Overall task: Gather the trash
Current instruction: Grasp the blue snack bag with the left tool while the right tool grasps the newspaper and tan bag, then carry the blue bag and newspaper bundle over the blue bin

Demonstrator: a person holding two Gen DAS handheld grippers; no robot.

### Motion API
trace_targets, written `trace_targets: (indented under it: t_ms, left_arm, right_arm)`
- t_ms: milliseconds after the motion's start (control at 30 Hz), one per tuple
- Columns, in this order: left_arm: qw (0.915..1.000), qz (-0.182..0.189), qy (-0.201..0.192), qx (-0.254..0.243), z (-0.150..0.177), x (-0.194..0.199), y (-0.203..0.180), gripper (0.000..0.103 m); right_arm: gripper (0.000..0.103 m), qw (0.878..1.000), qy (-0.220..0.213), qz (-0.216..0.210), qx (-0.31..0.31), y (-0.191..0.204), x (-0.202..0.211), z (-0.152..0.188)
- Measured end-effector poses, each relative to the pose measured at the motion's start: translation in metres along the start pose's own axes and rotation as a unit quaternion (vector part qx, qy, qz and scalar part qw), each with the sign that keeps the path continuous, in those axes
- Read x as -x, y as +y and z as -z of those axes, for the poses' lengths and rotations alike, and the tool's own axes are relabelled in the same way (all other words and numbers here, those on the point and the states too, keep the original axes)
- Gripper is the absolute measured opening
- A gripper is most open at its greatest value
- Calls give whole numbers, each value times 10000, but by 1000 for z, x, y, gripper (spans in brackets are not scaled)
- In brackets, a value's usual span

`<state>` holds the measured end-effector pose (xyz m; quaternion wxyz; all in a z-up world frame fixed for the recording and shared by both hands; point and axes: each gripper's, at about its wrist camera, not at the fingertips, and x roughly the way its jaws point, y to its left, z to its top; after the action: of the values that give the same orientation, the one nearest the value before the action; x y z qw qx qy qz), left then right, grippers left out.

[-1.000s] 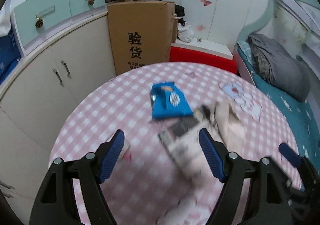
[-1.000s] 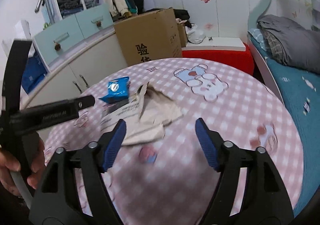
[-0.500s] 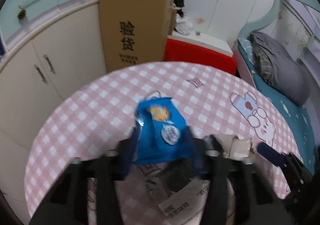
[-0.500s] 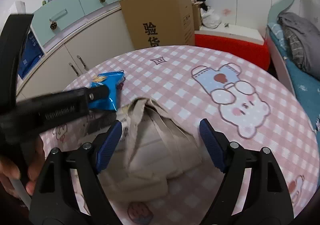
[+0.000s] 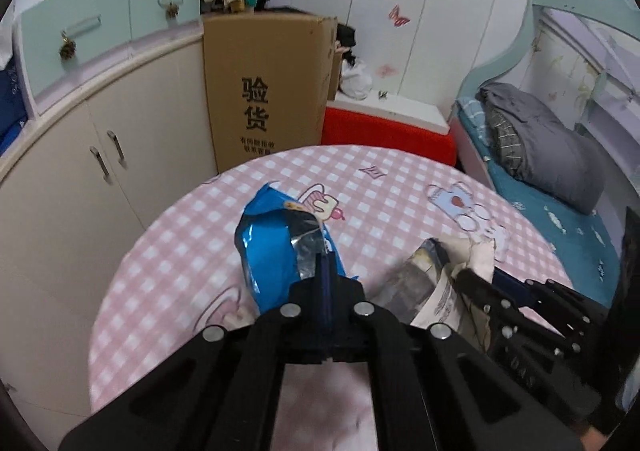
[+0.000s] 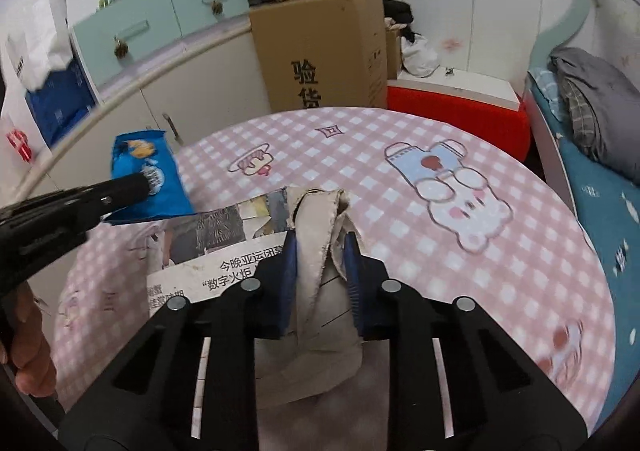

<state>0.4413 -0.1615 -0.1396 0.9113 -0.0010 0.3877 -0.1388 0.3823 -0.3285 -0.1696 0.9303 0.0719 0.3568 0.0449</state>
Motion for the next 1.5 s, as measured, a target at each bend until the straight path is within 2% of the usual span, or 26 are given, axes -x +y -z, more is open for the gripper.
trace_targets:
  t_ms: [300,367,667,1000,1500]
  left_arm:
    - [9993,103,-229,-286,48,90,-14,0]
    - [9992,196,-196,-289,63,104,-16,0]
    - [9993,179,-191,-275,110,154,-14,0]
    - [9997,0,-209,-83,143,189,30,0]
    - [9977,-480,-108,476,177,204,139,0]
  right_arm:
    - [18,9984,-414,-87,-363,7,83,42]
    - [18,9981,-469,-119,-382,10,102,54]
    - [18,9968,-651,-267,-387,32,156,87]
    - [18,9959,-696,-571,-128,85,173,102]
    - [18,9917,-365,-1146,465,193,140,114]
